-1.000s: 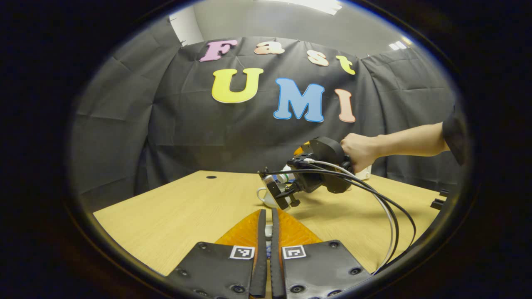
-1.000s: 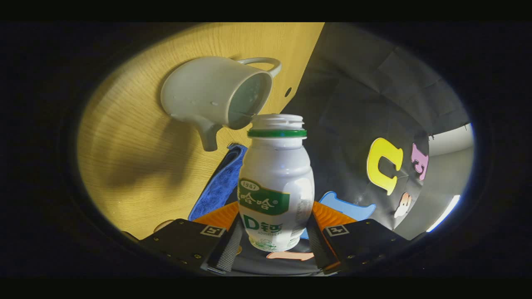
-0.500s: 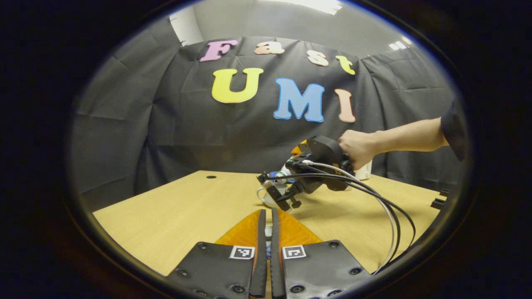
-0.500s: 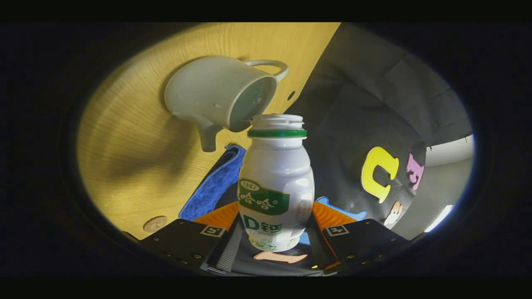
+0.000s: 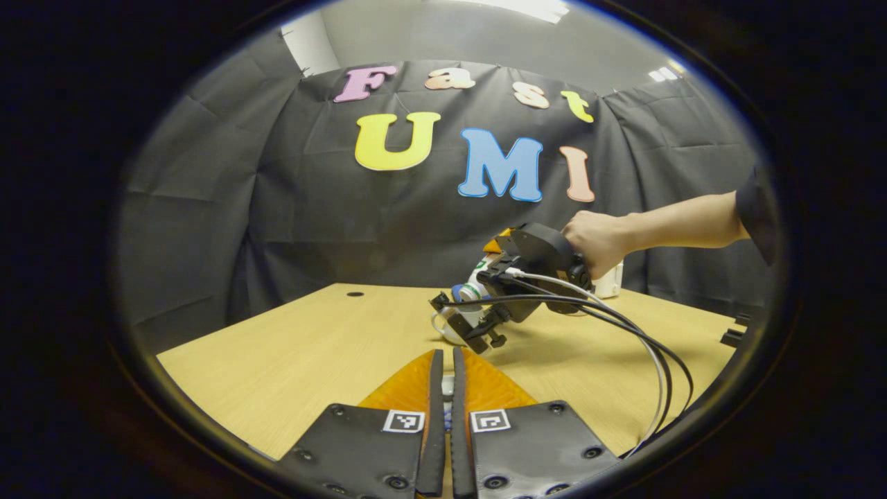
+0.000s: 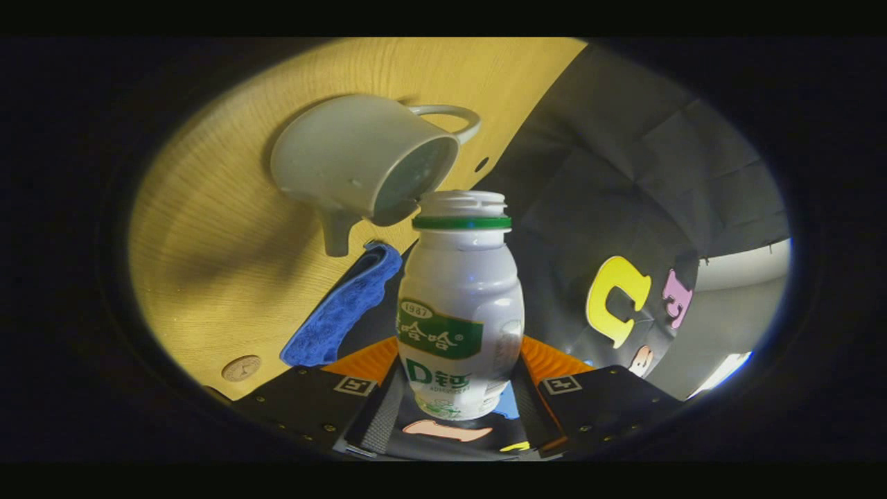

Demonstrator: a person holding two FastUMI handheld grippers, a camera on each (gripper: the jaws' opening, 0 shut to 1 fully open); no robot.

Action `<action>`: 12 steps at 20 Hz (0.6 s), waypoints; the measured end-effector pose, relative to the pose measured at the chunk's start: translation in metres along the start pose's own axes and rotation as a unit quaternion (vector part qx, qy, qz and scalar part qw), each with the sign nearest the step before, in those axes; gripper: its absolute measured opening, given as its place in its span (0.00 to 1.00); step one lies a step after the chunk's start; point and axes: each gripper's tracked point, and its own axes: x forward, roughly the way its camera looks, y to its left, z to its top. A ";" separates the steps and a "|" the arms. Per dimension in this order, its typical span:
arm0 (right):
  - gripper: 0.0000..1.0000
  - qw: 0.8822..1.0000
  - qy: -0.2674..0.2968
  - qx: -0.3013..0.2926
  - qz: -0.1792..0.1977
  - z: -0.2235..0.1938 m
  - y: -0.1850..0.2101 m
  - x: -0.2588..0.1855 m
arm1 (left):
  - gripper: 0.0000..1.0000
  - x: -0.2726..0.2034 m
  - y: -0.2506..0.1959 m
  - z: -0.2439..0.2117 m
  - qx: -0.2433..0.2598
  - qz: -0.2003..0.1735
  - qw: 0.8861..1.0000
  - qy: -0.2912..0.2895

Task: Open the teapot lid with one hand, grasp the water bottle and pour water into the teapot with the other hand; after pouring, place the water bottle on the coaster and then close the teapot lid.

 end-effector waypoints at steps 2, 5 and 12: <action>0.72 1.000 -0.001 0.003 0.000 0.000 0.001 -0.001 | 0.10 0.000 0.000 -0.002 0.001 0.000 1.000 0.002; 0.72 1.000 -0.002 0.014 0.001 0.001 0.003 0.000 | 0.11 0.001 -0.001 -0.003 0.003 -0.001 1.000 0.005; 0.72 0.996 0.000 0.089 0.018 0.003 0.018 -0.003 | 0.07 0.004 -0.004 -0.002 0.008 -0.002 1.000 0.007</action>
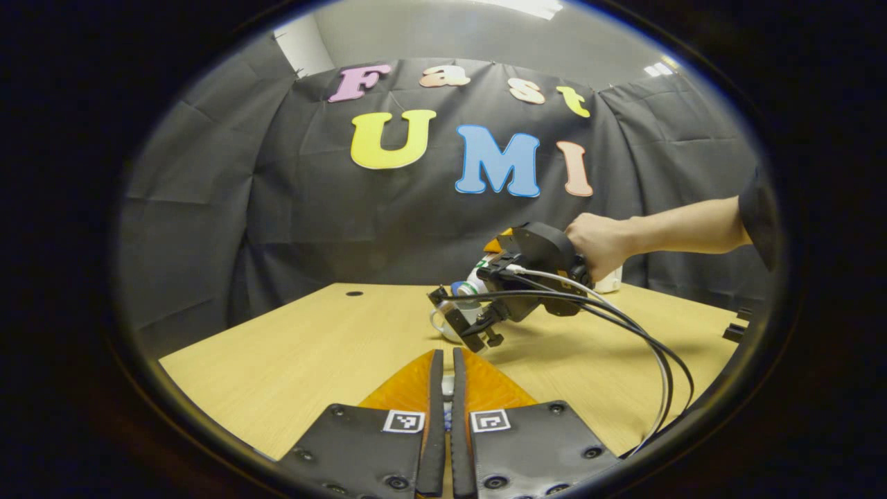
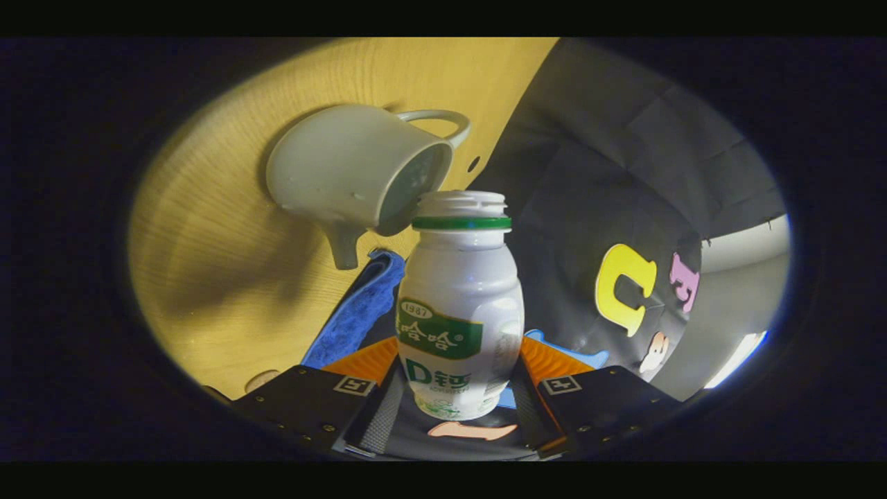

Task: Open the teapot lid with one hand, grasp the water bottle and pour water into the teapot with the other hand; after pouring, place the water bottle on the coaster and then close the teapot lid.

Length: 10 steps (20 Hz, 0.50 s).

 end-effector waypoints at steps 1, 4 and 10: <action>0.72 1.000 0.001 0.021 0.005 -0.001 0.005 0.000 | 0.10 0.001 0.001 -0.001 0.000 0.000 1.000 0.002; 0.72 0.995 0.007 0.096 0.033 -0.004 0.025 0.000 | 0.10 0.004 -0.001 -0.002 0.001 0.001 1.000 0.007; 0.72 0.929 0.005 0.362 0.080 -0.010 0.049 -0.011 | 0.06 0.019 -0.001 0.006 -0.024 -0.004 1.000 0.006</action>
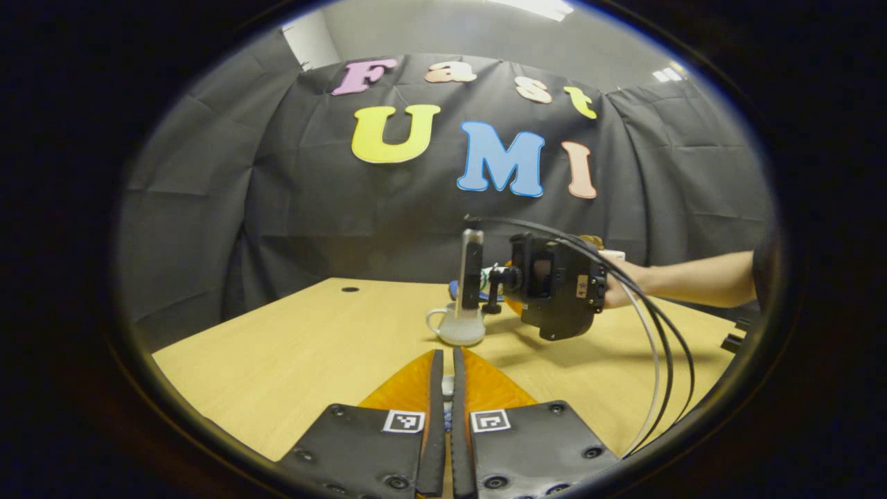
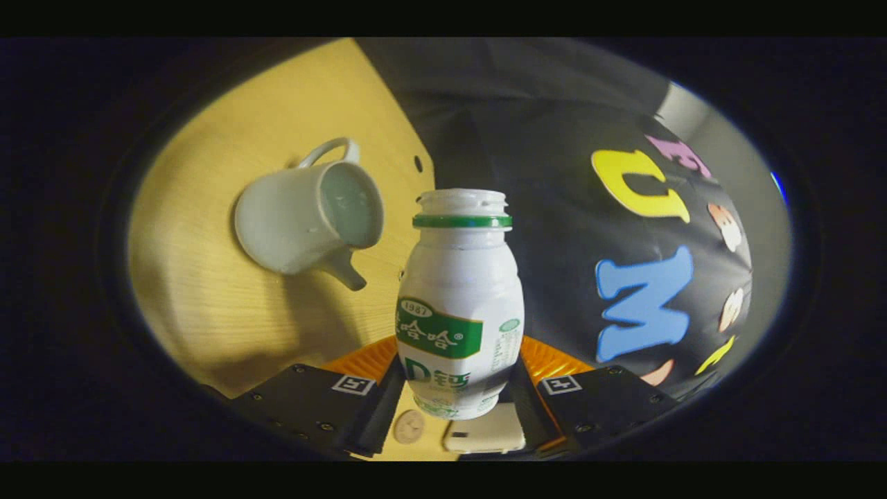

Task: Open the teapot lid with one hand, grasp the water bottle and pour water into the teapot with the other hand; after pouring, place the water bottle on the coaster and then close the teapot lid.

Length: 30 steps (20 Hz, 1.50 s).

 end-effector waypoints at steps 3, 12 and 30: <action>0.72 0.986 -0.007 0.169 0.006 -0.004 -0.008 -0.015 | 0.10 0.015 -0.002 0.014 -0.007 -0.008 1.000 -0.007; 0.72 0.779 -0.043 0.619 0.089 -0.042 -0.013 -0.103 | 0.10 0.134 -0.021 0.079 0.010 -0.046 0.998 -0.034; 0.72 0.766 -0.034 0.642 0.002 -0.119 -0.027 -0.123 | 0.10 0.262 -0.025 0.017 0.078 -0.021 0.996 0.030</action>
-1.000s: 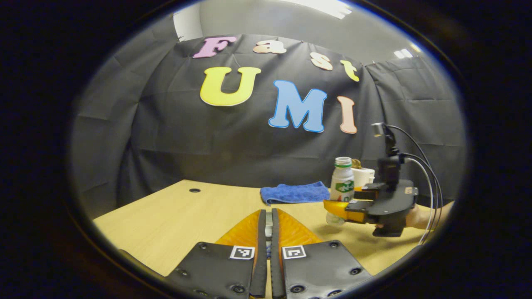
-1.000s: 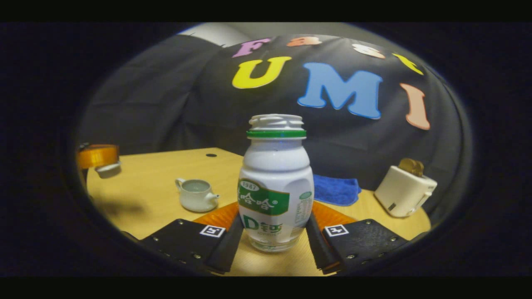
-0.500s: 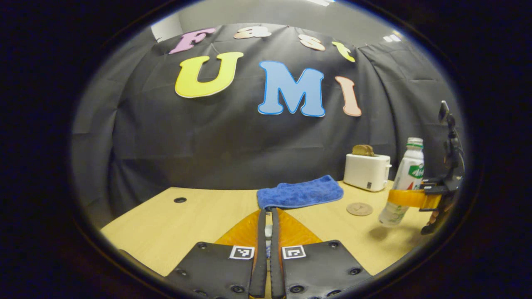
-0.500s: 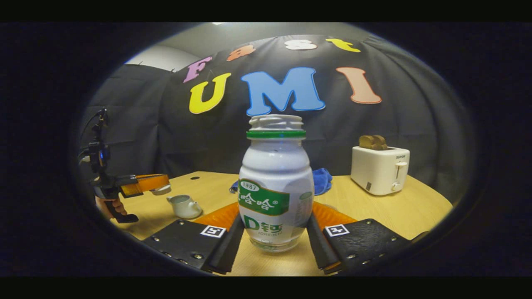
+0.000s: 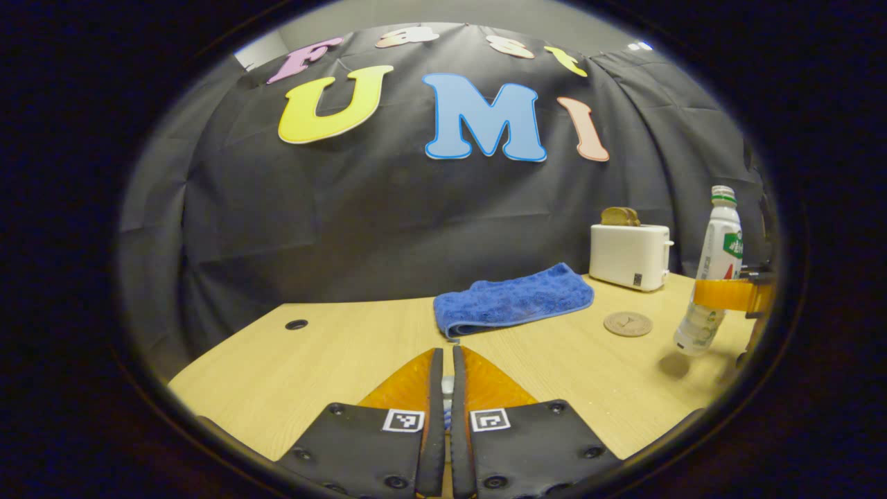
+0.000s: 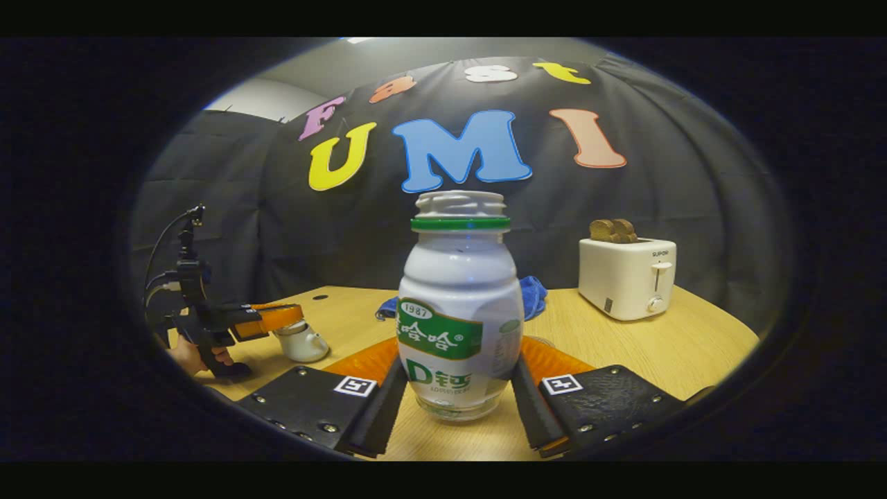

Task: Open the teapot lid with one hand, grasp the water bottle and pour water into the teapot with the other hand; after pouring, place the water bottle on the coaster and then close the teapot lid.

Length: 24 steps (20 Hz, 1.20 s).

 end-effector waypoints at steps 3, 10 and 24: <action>0.72 1.000 -0.004 -0.005 -0.007 0.001 -0.003 0.001 | 0.10 0.004 0.000 -0.008 -0.009 -0.005 1.000 0.004; 0.72 0.999 0.007 -0.018 -0.038 -0.006 -0.019 0.010 | 0.25 0.003 0.000 -0.006 -0.005 -0.002 1.000 -0.015; 0.72 0.996 0.011 -0.024 -0.087 0.012 -0.078 0.113 | 0.89 -0.117 0.024 0.055 -0.006 0.022 0.994 -0.104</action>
